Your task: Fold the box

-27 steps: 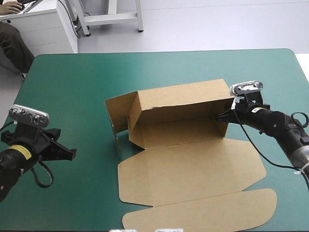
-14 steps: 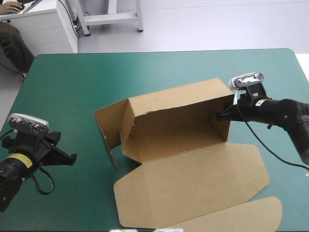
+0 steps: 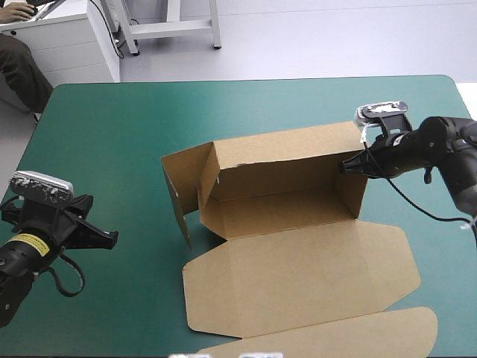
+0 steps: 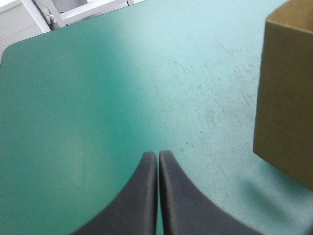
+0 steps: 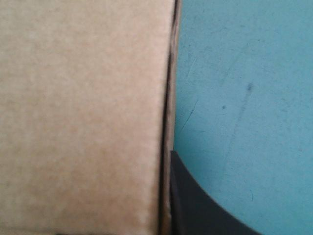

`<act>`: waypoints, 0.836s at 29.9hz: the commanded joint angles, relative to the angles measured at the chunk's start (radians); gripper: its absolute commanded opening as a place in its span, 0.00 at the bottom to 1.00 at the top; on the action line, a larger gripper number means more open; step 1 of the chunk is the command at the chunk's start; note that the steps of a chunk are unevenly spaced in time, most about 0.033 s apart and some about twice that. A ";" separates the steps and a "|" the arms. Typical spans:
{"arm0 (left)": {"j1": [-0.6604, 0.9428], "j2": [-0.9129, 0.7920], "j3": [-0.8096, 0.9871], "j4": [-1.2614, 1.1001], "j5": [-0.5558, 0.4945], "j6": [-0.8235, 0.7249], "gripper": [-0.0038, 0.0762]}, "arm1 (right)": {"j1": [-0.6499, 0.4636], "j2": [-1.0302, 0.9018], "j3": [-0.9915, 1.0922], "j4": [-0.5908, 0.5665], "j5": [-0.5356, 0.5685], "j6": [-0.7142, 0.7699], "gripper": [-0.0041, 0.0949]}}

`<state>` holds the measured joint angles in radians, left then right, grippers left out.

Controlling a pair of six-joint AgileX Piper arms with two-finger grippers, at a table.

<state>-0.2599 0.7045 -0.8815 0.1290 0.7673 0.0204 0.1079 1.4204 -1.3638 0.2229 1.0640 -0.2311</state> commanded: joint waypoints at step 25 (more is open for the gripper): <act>-0.001 -0.004 -0.024 0.022 -0.081 -0.008 0.04 | -0.004 0.410 -0.485 0.067 -0.051 0.017 0.54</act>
<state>-0.2599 0.7035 -0.8815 0.1463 0.7559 0.0204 0.1079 1.8900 -1.7726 0.2775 1.0244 -0.2078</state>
